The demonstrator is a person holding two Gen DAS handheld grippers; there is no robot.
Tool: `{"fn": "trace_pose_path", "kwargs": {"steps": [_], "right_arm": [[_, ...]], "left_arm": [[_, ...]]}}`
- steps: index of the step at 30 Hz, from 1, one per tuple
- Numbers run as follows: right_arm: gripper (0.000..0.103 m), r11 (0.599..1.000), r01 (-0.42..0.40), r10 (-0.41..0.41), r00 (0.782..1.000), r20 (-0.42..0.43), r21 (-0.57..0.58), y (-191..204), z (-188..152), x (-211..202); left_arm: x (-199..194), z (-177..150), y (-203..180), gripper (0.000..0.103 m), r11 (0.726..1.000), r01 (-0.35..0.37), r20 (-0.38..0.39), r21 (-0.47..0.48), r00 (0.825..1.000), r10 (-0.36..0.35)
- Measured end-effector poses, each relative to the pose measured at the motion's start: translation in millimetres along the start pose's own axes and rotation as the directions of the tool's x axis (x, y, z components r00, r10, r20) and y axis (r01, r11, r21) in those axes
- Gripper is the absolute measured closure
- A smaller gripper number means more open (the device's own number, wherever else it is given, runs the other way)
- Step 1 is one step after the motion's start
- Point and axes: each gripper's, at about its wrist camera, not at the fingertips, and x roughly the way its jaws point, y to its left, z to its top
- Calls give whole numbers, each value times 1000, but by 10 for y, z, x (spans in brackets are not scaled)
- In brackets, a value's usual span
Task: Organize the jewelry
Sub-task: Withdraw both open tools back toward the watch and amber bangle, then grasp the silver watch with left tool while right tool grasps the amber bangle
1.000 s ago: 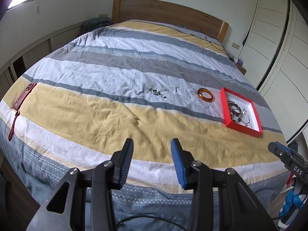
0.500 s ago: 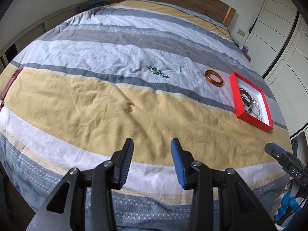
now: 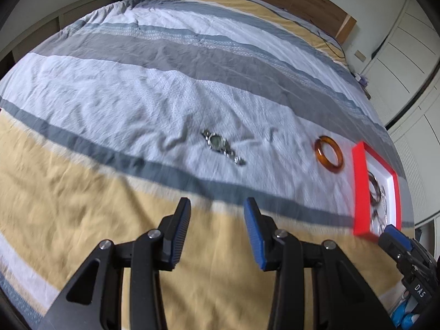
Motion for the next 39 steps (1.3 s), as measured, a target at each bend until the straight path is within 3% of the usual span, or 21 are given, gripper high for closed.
{"fn": "trace_pose_path", "kwargs": {"steps": [7,14,17,23,28,37,39], "right_arm": [[57,1000,-10,10,1000,-7,-1,-130,479,467],[57,1000,-21,21,999,-26,-7,-196,770,859],[57,999,-27,26,999,-40,-19,-181,874,1014],[57,1000,-20,19,995,-93,-9,-210,1054,1393],[60,1000,-15,15,989,-147,5,-290,1135,1692],[60,996,-88,87,968,-237,7,-274,1239,2130],[68,996,-88,88,969,-232,8,-281,1254,2150]], "left_arm": [[559,394,-6,65,1000,-6,-16,-28,1000,5],[917,499,-4,65,999,-38,-31,-20,999,38],[975,494,-64,66,998,-58,-23,20,998,59],[999,435,-31,80,997,-66,12,45,998,65],[979,406,-21,80,996,-64,28,55,998,62],[939,355,-69,81,996,-65,43,66,997,62],[926,367,-90,81,995,-66,45,70,997,63]]}}
